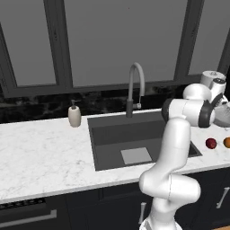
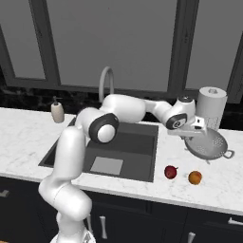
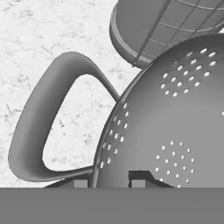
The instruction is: Put the colander in the sink, put the peach, pear in the colander, and turn on the sink faucet and pour water over the colander.
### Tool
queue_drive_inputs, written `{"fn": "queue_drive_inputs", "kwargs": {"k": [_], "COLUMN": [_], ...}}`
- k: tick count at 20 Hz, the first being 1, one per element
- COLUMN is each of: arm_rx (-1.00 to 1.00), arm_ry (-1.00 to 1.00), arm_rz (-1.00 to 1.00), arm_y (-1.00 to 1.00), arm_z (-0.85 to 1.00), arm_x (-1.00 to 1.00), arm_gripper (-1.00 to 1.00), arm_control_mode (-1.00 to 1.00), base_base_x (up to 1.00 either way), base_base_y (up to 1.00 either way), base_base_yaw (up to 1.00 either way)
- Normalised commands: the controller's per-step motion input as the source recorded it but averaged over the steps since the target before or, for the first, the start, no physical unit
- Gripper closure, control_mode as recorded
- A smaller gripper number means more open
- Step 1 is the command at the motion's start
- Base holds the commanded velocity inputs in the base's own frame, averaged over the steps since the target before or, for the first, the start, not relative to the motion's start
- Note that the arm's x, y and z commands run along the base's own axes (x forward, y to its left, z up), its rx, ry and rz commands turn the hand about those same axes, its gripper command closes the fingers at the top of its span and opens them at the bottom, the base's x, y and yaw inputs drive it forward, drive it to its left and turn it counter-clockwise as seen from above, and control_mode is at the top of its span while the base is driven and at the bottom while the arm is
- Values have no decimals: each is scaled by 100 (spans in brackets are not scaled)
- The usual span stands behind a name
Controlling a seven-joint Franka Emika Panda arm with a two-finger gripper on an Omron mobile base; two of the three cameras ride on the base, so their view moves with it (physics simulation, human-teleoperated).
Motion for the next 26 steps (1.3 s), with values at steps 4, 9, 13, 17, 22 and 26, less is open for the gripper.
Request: {"fn": "queue_drive_inputs", "kwargs": {"k": [4, 9, 13, 17, 22, 26], "arm_rx": [-14, -16, -12, -5, 0, 0], "arm_ry": [-13, -3, 0, 4, 4, 3], "arm_rz": [-6, -1, 2, 14, 17, 15], "arm_y": [0, 22, 56, 64, 59, 58], "arm_z": [14, 39, 48, 30, 4, 1], "arm_x": [0, -17, -34, -39, -62, -62], "arm_gripper": [100, 100, 100, 100, 100, 100], "arm_control_mode": [-100, -100, -100, -100, -100, -100], "base_base_x": [0, 0, 0, 0, 0, 0], "base_base_y": [0, 0, 0, 0, 0, 0], "base_base_yaw": [0, 0, 0, 0, 0, 0]}}
